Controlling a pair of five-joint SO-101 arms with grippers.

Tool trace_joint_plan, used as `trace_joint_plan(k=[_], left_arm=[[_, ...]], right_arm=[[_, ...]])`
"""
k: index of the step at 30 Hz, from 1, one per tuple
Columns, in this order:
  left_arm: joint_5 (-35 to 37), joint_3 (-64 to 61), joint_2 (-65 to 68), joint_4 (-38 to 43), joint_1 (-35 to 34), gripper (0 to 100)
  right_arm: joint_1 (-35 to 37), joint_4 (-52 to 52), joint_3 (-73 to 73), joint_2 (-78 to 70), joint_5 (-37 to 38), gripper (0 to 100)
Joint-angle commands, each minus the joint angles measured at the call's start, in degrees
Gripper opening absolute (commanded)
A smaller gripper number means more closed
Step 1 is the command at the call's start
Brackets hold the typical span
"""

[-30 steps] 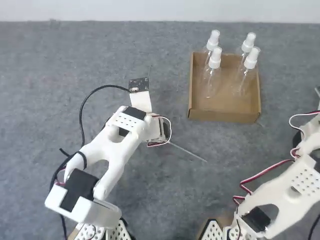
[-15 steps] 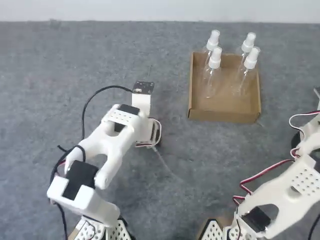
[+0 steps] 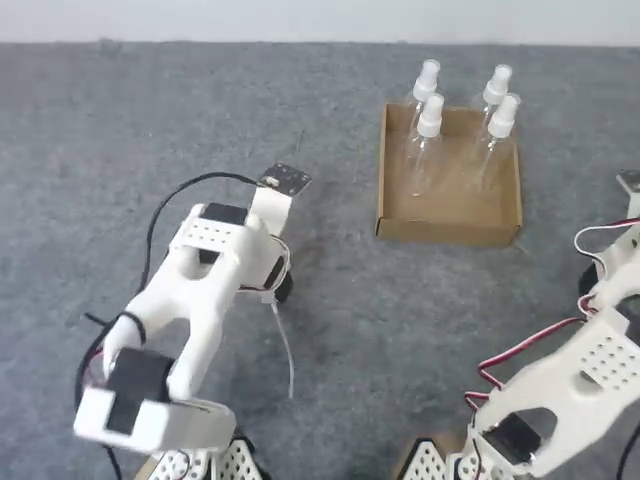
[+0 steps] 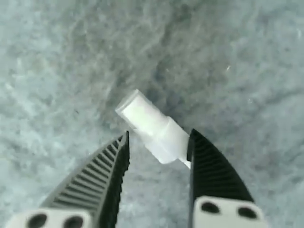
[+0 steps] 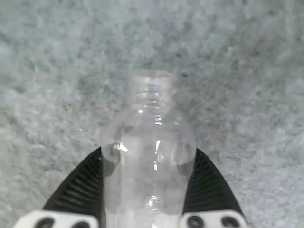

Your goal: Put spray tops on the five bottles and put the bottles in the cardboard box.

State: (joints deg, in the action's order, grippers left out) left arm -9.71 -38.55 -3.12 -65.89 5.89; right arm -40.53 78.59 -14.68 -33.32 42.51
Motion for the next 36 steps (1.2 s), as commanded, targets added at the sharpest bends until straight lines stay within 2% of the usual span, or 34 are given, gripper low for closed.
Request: trace_joint_plan(k=[1, 5, 8, 14, 22, 30, 36], left_arm=[[5.10, -3.47, -9.32, 4.31, -0.26, 20], [9.32, -5.49, -12.84, 5.36, -0.18, 20], [15.74, -5.32, -12.66, 6.68, -0.26, 20], [25.58, -5.05, -6.51, 12.66, 0.44, 20], [34.81, 1.19, 0.09, 12.92, 5.10, 20], [36.04, 5.41, -5.19, 5.19, 5.01, 20], [38.33, 3.91, -8.00, 9.41, 7.21, 20]], right_arm=[[0.31, 0.75, -3.69, 0.92, 0.88, 3.5], [0.40, 0.75, -3.60, 0.84, 0.79, 3.5], [0.40, 0.75, -3.60, 0.92, 0.79, 3.5], [0.48, 0.75, -3.60, 0.75, 0.70, 3.5], [0.57, 0.75, -3.60, 0.84, 0.70, 3.5], [0.57, 0.75, -3.60, 1.10, 0.70, 3.5], [0.57, 2.77, -3.78, 1.27, 0.88, 3.5]])
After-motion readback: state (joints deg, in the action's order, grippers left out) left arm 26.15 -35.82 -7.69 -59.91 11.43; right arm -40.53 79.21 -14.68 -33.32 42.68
